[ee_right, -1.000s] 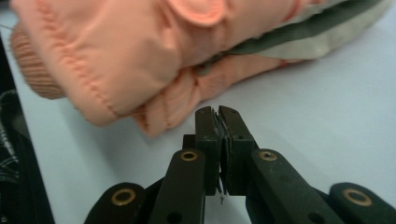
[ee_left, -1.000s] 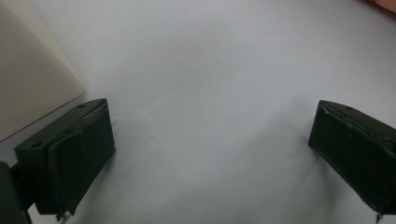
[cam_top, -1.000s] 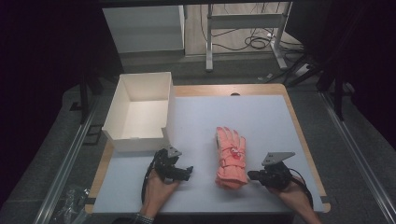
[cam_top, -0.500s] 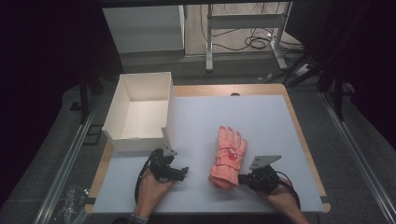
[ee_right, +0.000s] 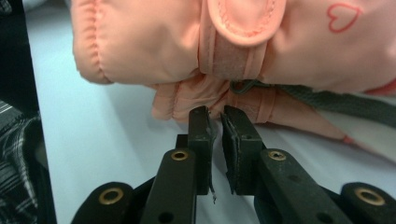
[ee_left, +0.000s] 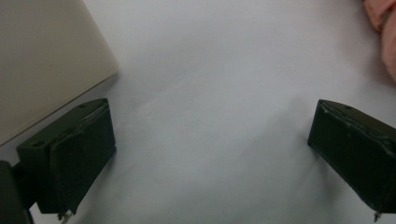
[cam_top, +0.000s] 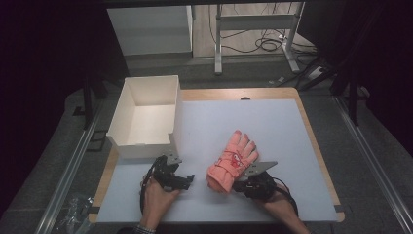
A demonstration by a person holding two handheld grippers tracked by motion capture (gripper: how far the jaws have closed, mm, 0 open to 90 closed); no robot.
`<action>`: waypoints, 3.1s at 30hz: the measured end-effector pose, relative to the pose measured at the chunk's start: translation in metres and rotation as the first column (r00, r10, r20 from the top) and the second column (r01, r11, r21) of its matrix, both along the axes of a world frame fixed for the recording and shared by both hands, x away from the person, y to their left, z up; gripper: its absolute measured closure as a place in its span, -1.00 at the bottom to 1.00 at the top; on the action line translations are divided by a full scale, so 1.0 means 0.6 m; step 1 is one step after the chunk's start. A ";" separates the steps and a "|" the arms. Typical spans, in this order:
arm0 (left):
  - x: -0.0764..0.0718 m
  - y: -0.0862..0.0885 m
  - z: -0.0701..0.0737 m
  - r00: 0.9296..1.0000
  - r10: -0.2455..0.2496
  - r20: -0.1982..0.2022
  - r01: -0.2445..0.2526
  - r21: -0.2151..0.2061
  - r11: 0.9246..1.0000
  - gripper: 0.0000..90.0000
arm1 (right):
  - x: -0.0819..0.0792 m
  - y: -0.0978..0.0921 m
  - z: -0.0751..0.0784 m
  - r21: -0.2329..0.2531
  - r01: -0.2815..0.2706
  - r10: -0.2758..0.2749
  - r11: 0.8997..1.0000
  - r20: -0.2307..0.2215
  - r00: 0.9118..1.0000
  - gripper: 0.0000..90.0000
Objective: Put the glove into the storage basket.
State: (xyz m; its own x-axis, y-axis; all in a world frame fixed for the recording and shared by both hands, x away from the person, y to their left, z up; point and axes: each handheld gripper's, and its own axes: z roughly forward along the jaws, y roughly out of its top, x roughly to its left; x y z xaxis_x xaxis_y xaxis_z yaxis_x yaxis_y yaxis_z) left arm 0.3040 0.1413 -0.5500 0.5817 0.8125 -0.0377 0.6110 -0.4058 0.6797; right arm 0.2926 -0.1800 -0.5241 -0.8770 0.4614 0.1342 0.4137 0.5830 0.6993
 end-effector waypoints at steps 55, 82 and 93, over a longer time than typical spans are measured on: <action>-0.001 0.002 0.000 1.000 0.001 0.003 -0.001 -0.021 1.000 -0.96 | 0.069 -0.187 -0.009 -0.052 0.494 -0.477 0.868 0.192 0.858 -0.49; -0.031 -0.068 0.107 0.962 -0.271 -0.022 0.266 -0.120 0.956 -0.96 | 0.068 -0.188 -0.010 -0.051 0.493 -0.476 0.868 0.193 0.858 -0.49; 0.016 -0.130 0.131 0.952 -0.304 -0.035 0.300 -0.086 0.950 -1.00 | 0.069 -0.188 -0.010 -0.050 0.493 -0.476 0.869 0.194 0.858 -0.49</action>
State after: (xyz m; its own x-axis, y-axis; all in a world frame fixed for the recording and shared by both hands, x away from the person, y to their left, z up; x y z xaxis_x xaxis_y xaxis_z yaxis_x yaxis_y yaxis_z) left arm 0.3134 0.0634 -0.4711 0.7954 0.5925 -0.1276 0.5003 -0.5231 0.6900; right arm 0.3337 -0.2927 -0.5302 -0.5444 0.8366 -0.0616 0.5410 0.4062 0.7364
